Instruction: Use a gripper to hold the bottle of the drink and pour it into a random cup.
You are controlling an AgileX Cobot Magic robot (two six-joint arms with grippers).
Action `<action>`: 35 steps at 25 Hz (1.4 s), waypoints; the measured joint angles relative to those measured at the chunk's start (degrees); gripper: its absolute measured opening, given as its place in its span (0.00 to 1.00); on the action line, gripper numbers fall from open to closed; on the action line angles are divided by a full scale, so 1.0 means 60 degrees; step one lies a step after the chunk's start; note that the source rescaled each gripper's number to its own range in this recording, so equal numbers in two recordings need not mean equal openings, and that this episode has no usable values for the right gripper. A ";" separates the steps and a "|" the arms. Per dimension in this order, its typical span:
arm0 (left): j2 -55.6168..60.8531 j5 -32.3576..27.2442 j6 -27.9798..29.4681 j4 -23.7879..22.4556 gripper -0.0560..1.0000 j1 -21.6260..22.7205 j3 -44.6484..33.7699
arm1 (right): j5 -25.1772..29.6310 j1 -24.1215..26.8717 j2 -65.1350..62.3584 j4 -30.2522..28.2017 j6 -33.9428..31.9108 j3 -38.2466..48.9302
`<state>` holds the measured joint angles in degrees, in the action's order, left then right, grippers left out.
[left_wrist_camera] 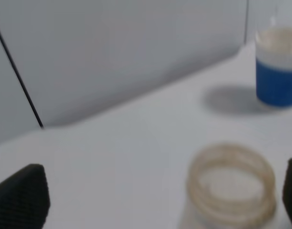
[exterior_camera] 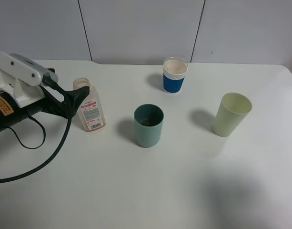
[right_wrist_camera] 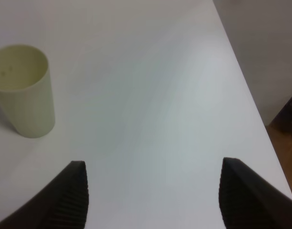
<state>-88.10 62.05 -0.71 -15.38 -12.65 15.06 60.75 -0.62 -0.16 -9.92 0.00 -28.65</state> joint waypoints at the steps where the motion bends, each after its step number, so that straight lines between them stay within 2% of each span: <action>1: 0.0282 -0.0054 0.0000 0.0039 1.00 0.0000 -0.0014 | 0.0000 0.0000 0.0000 0.0000 0.0000 0.0000; 8: 0.1746 -0.0124 0.0753 0.0021 1.00 0.0000 -0.0032 | 0.0000 0.0000 0.0000 0.0000 0.0000 0.0000; 14: 0.2456 0.0060 0.1588 -0.0589 1.00 0.0000 -0.0036 | 0.0000 0.0000 0.0000 0.0000 0.0000 0.0000; 16: 0.2837 -0.0412 0.1951 -0.0535 1.00 0.0000 0.0000 | 0.0000 0.0000 0.0000 0.0000 0.0000 0.0000; 18: 0.3355 -0.1691 0.2140 -0.0424 1.00 0.0000 0.0226 | 0.0000 0.0000 0.0000 0.0000 0.0000 0.0000; 21: 0.4333 -0.4833 0.2214 0.0022 1.00 0.0000 0.0904 | 0.0000 0.0000 0.0000 0.0000 0.0000 0.0000; 25: 0.5385 -0.8403 0.2245 0.0704 1.00 0.0000 0.1880 | 0.0000 0.0000 0.0000 0.0000 0.0000 0.0000; 30: 0.6343 -1.1961 0.2252 0.1464 1.00 0.0000 0.2792 | 0.0000 0.0000 0.0000 0.0000 0.0000 0.0000; 33: 0.7019 -1.4138 0.2252 0.1521 1.00 0.0000 0.3404 | 0.0000 0.0000 0.0000 0.0000 0.0000 0.0000; 35: 0.7558 -1.5043 0.2252 0.1542 1.00 0.0000 0.3611 | 0.0000 0.0000 0.0000 0.0000 0.0000 0.0000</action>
<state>-42.75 -28.21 12.80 -6.13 -12.65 36.73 60.75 -0.62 -0.16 -9.92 0.00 -28.65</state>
